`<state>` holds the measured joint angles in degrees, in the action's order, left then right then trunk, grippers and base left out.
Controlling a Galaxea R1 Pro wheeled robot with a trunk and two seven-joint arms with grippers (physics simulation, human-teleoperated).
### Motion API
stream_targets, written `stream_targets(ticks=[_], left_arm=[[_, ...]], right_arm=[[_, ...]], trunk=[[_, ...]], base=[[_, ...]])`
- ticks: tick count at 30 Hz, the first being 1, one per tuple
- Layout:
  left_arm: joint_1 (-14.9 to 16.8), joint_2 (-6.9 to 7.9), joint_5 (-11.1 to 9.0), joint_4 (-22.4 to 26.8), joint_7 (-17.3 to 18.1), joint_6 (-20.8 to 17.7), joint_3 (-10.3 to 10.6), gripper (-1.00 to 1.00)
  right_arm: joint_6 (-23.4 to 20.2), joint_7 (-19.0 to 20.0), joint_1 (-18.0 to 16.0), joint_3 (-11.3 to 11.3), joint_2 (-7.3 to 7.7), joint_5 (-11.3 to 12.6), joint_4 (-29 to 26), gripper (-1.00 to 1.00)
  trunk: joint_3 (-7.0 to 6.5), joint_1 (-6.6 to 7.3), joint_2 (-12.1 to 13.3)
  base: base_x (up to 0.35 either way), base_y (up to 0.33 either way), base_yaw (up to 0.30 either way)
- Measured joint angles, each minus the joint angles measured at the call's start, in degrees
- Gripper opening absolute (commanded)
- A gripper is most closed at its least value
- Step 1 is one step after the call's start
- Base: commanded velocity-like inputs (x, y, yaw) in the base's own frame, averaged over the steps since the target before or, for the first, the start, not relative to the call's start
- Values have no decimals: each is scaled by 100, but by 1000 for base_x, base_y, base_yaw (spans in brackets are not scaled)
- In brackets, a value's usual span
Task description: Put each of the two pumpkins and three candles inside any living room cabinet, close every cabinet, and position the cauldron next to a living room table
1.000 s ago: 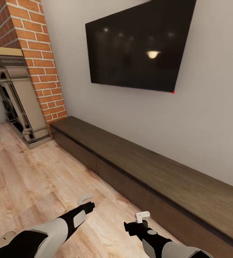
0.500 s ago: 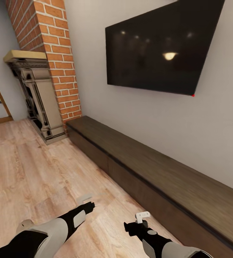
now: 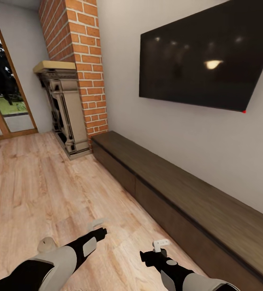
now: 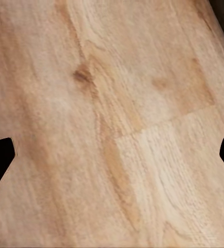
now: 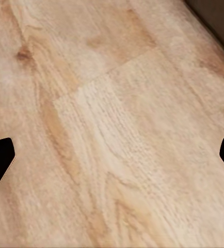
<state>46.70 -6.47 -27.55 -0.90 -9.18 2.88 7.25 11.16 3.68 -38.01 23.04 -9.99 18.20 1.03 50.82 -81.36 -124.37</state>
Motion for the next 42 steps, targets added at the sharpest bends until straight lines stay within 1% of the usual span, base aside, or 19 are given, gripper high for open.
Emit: stream_targets(ticks=[13, 20, 23, 32, 42], left_arm=[[0, 0, -3, 2, 0, -2, -3, 100], [0, 0, -9, 2, 0, -2, -9, 100], [0, 0, -9, 2, 0, -2, -8, 100], [0, -8, -2, -1, 0, 5, -5, 100], [0, -8, -4, 2, 0, 7, -2, 100]], right_arm=[[0, 0, 0, 1, 0, 0, 0, 100], [0, 1, 0, 1, 0, 0, 0, 100], [0, 0, 0, -3, 0, 3, 0, 100], [0, -7, 1, -8, 0, 17, -8, 100], [-8, -9, 0, -1, 0, 10, -9, 100]], trunk=[[-55, 0, 0], [-85, 2, 0], [-95, 2, 0], [-101, 3, 0], [-146, 3, 0]], base=[[3, 0, 252], [118, 0, 252], [198, 21, 251], [289, 36, 61], [298, 2, 209]])
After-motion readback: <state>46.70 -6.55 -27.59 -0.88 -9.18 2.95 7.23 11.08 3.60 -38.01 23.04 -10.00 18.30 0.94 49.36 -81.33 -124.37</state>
